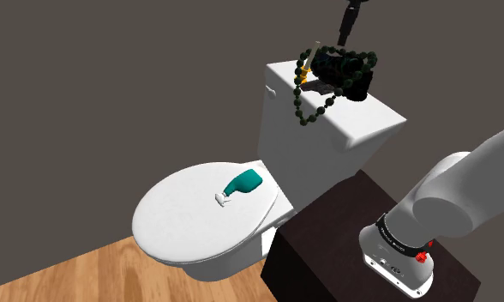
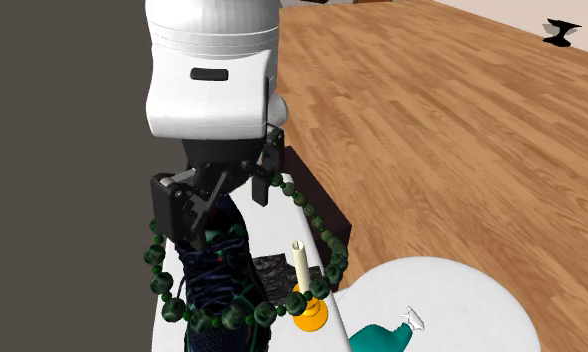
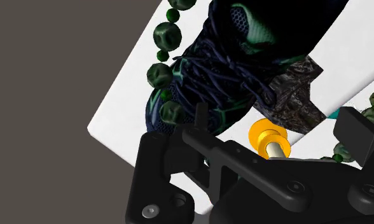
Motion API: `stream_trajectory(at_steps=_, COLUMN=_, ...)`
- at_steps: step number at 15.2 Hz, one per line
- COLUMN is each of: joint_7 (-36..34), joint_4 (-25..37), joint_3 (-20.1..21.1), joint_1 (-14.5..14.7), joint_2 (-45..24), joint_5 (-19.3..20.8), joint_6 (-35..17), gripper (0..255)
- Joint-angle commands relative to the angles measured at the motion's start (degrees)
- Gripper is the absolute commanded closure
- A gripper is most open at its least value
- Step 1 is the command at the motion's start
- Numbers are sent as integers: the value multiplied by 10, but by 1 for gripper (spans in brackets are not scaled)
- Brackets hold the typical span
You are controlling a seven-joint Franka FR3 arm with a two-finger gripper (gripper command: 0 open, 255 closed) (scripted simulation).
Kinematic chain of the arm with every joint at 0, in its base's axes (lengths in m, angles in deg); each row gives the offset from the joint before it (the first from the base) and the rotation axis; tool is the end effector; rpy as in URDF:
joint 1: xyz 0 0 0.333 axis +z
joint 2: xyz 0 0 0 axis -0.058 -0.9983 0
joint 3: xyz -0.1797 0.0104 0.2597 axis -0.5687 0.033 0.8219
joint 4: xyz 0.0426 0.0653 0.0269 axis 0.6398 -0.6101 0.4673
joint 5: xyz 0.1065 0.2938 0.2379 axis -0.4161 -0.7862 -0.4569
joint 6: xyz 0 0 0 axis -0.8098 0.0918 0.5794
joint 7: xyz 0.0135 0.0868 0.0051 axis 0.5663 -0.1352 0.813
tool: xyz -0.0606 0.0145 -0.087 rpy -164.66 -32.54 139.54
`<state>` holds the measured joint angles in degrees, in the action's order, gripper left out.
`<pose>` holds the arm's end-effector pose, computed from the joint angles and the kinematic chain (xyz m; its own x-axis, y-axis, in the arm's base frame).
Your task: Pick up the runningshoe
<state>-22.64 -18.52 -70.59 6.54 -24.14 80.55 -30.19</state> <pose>0.4805 -0.1336 0.6441 0.8907 0.4526 -0.0416 0.4545 -0.8864 0.0876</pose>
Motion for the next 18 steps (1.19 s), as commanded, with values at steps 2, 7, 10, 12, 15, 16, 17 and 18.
stream_trajectory(at_steps=2, joint_7=3, joint_4=-23, joint_3=-1, joint_1=0, joint_2=1, joint_5=1, joint_6=-23, gripper=0)
stream_trajectory(at_steps=7, joint_7=-1, joint_4=-56, joint_3=-2, joint_1=-1, joint_2=6, joint_5=2, joint_6=-51, gripper=0)
stream_trajectory(at_steps=10, joint_7=0, joint_4=-55, joint_3=-2, joint_1=-1, joint_2=6, joint_5=2, joint_6=-51, gripper=255)
stream_trajectory(at_steps=12, joint_7=0, joint_4=-56, joint_3=-2, joint_1=-1, joint_2=6, joint_5=2, joint_6=-51, gripper=255)
stream_trajectory(at_steps=15, joint_7=-1, joint_4=-56, joint_3=-2, joint_1=-1, joint_2=6, joint_5=2, joint_6=-51, gripper=255)
stream_trajectory(at_steps=16, joint_7=0, joint_4=-56, joint_3=-2, joint_1=-1, joint_2=6, joint_5=2, joint_6=-51, gripper=255)
stream_trajectory(at_steps=17, joint_7=-1, joint_4=-56, joint_3=-2, joint_1=-1, joint_2=6, joint_5=2, joint_6=-51, gripper=255)
stream_trajectory(at_steps=18, joint_7=0, joint_4=-47, joint_3=-2, joint_1=-1, joint_2=5, joint_5=2, joint_6=-43, gripper=255)
